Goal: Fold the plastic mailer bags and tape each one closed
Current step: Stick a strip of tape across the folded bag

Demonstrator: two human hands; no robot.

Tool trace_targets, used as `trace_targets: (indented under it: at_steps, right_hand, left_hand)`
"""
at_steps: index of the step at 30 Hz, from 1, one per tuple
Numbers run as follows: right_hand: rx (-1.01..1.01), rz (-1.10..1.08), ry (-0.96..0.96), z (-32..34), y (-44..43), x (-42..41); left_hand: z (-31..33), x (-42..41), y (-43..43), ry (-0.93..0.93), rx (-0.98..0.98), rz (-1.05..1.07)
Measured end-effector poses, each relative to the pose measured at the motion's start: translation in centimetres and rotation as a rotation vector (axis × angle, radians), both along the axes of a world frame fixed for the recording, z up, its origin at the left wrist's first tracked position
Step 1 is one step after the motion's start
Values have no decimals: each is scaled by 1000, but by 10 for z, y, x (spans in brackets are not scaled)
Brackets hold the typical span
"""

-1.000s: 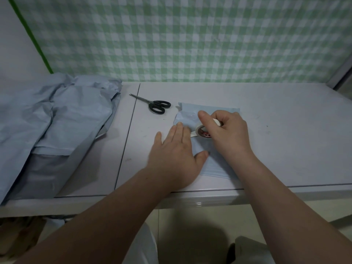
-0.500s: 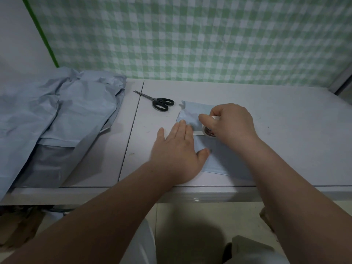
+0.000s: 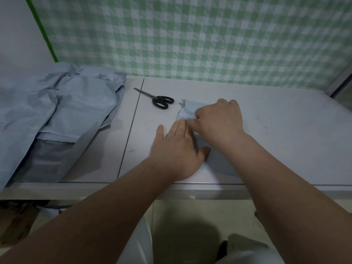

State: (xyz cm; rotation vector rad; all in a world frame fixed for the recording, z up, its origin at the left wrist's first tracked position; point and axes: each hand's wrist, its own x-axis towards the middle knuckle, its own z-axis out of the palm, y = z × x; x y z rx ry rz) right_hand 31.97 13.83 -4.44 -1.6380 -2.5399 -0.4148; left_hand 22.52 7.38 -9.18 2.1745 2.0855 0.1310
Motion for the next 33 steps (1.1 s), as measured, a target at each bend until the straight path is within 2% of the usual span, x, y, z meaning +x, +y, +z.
trace_targets:
  at_steps: [5, 7, 9, 12, 14, 19, 28, 33]
  right_hand:
    - [87, 57, -114, -2, -9, -1]
    - [92, 52, -48, -6, -10, 5]
    - [-13, 27, 203, -6, -10, 19]
    - [-376, 63, 719, -7, -13, 42]
    - [-393, 89, 818, -13, -17, 51]
    - [-241, 41, 897, -37, -18, 60]
    - [-169, 41, 950, -45, -18, 61]
    - [-125, 83, 926, -46, -19, 60]
  left_hand:
    - [-2, -2, 1, -28, 48, -21]
    - [-2, -3, 1, -16, 51, -30]
    - [-1, -2, 0, 6, 27, -18]
    - [-1, -2, 0, 28, 20, -16]
    - [-1, -2, 0, 51, 18, -18]
    - [2, -1, 0, 66, -32, -13]
    - [2, -9, -3, -9, -16, 40]
    - [6, -10, -8, 82, 65, 67]
